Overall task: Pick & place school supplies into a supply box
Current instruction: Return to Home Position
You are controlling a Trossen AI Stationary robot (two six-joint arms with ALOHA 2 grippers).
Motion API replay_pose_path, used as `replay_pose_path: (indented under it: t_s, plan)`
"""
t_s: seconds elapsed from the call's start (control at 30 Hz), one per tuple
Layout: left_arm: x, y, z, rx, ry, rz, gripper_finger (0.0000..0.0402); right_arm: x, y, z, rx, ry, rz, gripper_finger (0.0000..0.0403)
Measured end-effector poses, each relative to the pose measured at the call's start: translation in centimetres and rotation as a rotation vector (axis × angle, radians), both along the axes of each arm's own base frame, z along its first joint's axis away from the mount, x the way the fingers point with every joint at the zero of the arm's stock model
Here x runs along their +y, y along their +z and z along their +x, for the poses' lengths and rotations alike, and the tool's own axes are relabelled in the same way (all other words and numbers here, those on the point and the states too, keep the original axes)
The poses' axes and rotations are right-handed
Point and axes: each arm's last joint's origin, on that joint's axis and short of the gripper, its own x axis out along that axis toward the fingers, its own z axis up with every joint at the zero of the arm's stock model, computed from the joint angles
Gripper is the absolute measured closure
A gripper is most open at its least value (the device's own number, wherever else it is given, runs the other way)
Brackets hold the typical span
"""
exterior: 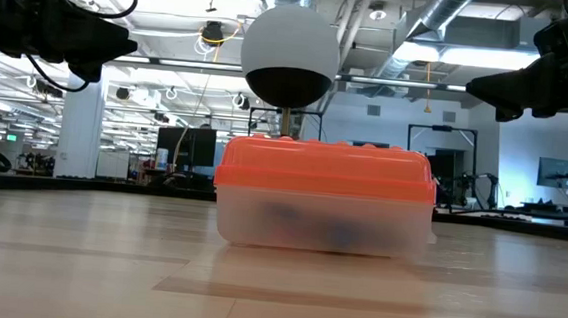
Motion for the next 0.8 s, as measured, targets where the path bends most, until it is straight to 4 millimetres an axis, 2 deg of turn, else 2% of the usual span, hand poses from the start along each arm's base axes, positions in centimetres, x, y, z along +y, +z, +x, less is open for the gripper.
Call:
replay_pose_path:
  t_s: [0.8]
  plan:
    - [0.0, 0.0, 0.0, 0.0, 0.0, -0.003, 0.0265, 0.0, 0.0, 0.0, 0.0, 0.0, 0.0, 0.0337]
